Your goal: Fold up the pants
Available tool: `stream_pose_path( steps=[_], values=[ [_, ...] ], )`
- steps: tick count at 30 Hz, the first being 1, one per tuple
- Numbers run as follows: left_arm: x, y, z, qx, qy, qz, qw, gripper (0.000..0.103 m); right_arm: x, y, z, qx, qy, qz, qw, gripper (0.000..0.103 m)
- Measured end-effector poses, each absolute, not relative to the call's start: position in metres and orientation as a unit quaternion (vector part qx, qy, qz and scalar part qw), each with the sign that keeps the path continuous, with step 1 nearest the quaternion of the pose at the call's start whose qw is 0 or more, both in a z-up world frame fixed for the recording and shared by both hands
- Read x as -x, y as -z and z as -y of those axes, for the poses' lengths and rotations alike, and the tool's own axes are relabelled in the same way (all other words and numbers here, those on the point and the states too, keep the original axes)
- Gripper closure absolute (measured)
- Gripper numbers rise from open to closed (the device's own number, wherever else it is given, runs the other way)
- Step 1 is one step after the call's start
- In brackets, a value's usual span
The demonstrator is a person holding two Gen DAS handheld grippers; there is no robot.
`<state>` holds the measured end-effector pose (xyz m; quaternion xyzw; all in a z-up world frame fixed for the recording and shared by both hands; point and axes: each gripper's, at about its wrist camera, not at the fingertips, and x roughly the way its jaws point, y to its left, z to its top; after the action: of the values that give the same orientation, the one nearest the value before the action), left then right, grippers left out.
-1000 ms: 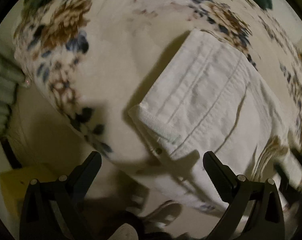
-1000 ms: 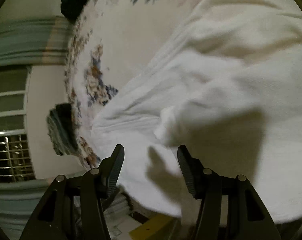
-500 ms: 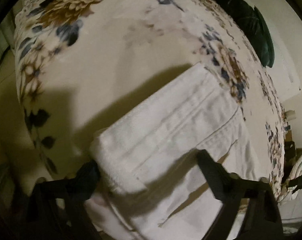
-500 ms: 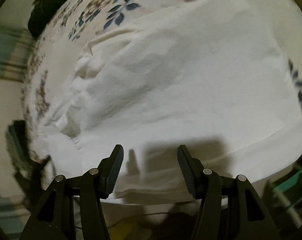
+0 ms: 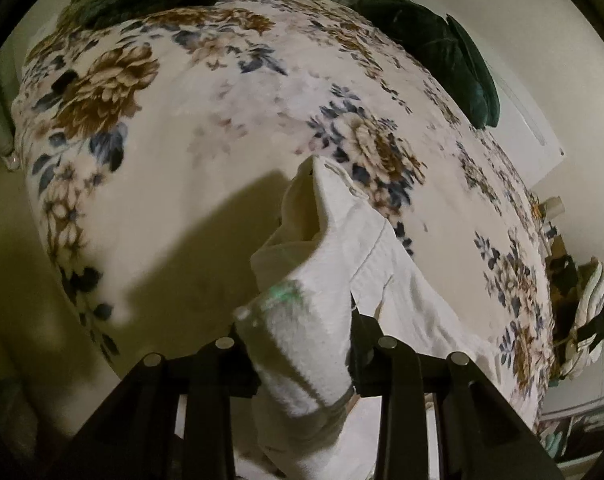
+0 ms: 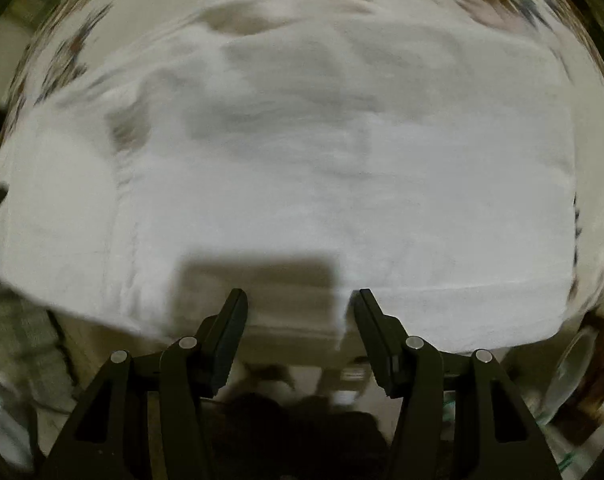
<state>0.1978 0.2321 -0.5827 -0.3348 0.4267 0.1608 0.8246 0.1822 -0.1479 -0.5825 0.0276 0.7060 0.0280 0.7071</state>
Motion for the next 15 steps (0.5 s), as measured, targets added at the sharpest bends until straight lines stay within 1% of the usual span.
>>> stream_pose_path(
  steps=[3, 5, 7, 9, 15],
  values=[
    [-0.201, 0.58, -0.227, 0.321, -0.16, -0.432, 0.827, 0.074, -0.181, 0.563, 0.161, -0.029, 0.0, -0.677, 0.735, 0.045],
    [-0.201, 0.578, -0.225, 0.311, -0.161, -0.436, 0.829, 0.074, -0.183, 0.571, 0.17, -0.017, 0.023, -0.687, 0.726, 0.045],
    [-0.202, 0.576, -0.222, 0.303, -0.164, -0.44, 0.829, 0.074, -0.182, 0.591, 0.182, -0.027, 0.037, -0.713, 0.7, 0.045],
    [-0.204, 0.573, -0.22, 0.292, -0.167, -0.445, 0.83, 0.074, -0.183, 0.591, 0.189, -0.04, 0.038, -0.703, 0.709, 0.045],
    [-0.211, 0.552, -0.201, 0.24, -0.161, -0.446, 0.847, 0.075, -0.189, 0.585, 0.191, -0.027, 0.067, -0.708, 0.703, 0.045]
  ],
)
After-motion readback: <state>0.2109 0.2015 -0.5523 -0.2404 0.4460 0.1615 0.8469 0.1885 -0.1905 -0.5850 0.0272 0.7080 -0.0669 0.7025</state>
